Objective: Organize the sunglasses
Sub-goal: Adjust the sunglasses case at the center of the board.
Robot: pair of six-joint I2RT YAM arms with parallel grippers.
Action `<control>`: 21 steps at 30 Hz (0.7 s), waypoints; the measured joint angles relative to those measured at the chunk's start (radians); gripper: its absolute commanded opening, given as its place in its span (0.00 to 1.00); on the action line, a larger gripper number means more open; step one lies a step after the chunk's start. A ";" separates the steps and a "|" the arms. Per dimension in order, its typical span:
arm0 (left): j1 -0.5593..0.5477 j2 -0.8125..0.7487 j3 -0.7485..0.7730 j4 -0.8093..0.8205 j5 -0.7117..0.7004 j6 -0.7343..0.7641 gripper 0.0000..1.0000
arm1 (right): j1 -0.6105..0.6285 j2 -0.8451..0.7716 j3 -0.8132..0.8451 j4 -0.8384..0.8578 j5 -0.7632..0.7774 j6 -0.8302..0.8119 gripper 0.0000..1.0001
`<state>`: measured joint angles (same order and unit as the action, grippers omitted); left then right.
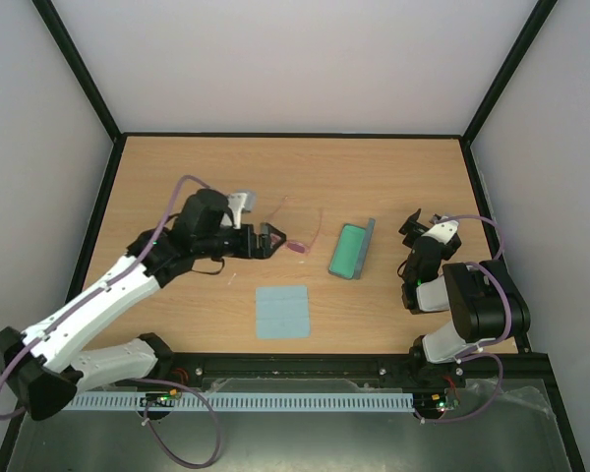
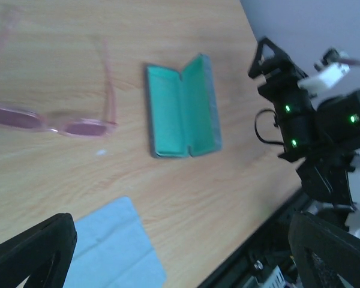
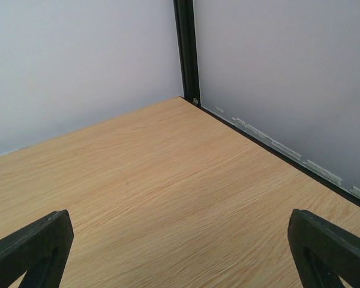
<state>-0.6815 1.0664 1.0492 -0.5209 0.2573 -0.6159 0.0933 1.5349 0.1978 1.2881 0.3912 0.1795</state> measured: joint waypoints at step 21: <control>-0.206 0.573 0.010 0.344 -0.003 -0.051 0.68 | 0.000 0.000 0.000 0.000 0.000 0.000 0.99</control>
<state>-0.8875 1.6394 1.0588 -0.1768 0.2539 -0.6666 0.0937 1.5349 0.1978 1.2881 0.3912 0.1795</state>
